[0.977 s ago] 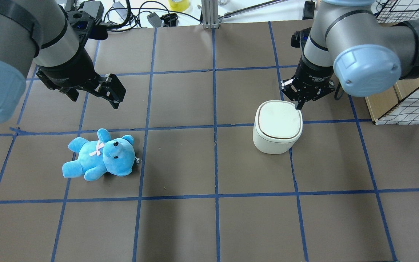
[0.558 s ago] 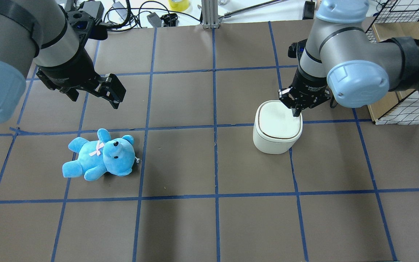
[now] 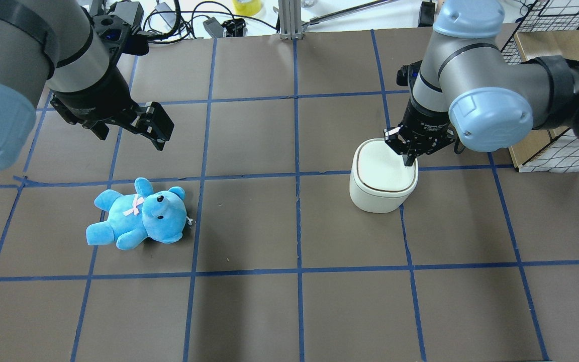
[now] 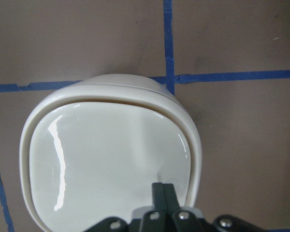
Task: Open trash can with right arm
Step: 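Press down on the trash can lid with the closed right gripper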
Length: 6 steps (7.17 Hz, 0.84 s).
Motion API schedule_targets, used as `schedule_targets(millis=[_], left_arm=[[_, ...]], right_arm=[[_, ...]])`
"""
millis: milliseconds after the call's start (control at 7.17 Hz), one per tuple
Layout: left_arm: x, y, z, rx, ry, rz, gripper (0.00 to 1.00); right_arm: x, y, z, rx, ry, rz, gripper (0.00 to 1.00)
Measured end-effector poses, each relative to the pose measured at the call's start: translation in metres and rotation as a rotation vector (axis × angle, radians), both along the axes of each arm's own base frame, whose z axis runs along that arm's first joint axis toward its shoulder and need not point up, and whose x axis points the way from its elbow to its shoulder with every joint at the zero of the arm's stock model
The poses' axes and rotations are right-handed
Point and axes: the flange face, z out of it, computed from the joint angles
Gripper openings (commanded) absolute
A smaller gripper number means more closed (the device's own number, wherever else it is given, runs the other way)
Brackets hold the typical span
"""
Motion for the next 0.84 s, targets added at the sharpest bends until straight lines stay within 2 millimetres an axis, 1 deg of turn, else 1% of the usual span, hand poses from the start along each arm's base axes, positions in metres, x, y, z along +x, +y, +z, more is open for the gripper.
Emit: schedule_targets(millis=[837], left_arm=[[-0.0001,0.0,0.0,0.0,0.0,0.0,1.0]], right_arm=[[0.0,-0.002,-0.0073,0.013,0.001,-0.003,0.0]])
